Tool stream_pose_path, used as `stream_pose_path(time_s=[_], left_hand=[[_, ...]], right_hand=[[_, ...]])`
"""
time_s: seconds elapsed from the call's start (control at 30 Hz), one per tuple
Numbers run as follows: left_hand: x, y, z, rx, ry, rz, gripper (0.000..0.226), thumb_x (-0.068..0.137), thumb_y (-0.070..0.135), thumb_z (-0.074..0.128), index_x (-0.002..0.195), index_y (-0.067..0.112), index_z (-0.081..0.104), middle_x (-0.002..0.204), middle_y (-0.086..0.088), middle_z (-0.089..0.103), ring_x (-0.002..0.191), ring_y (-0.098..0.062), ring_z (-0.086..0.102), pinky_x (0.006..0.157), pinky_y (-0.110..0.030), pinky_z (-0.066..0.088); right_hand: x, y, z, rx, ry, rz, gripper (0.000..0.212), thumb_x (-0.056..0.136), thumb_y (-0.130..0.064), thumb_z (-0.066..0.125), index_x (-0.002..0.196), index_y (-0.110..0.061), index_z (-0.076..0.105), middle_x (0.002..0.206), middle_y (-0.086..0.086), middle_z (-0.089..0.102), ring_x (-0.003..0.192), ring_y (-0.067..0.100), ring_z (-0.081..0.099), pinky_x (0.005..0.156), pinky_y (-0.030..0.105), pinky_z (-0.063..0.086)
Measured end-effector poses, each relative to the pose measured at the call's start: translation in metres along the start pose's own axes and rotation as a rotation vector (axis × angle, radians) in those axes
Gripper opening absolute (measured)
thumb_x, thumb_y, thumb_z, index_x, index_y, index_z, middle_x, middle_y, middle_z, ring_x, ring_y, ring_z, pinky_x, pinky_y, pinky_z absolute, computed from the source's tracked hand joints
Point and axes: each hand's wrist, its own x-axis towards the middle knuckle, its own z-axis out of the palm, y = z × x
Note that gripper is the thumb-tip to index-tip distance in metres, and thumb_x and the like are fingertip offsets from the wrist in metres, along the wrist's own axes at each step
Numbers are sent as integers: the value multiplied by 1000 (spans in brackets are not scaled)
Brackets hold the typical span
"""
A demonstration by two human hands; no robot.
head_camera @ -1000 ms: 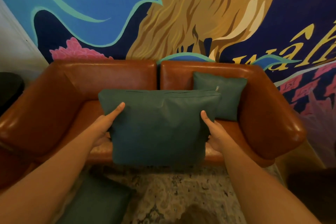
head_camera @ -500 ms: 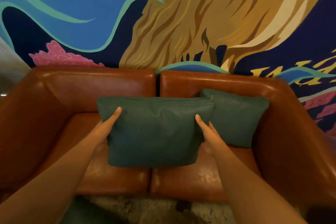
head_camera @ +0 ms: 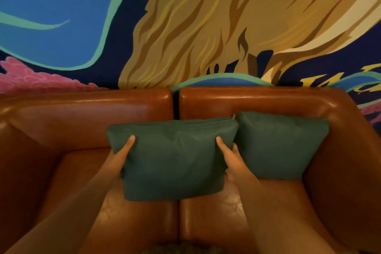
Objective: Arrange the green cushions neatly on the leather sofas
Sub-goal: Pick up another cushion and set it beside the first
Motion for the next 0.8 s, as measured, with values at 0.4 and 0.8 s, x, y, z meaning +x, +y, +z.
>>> stream_pose_path(time_s=[0.4, 0.8], left_hand=[[154, 9, 12, 19, -57, -110, 114, 35, 90, 84, 126, 23, 68, 114, -5, 78, 98, -20, 77, 84, -37, 63], [286, -76, -13, 319, 38, 43, 88, 58, 86, 83, 126, 30, 70, 116, -1, 77, 105, -25, 76, 96, -52, 60]], right_hand=[[105, -16, 55, 14, 194, -42, 103, 67, -67, 90, 153, -34, 46, 145, -1, 59, 124, 28, 64, 107, 55, 54], [113, -24, 92, -601, 265, -115, 81, 97, -42, 71, 165, -32, 28, 169, 11, 8, 147, 41, 36, 117, 46, 42]])
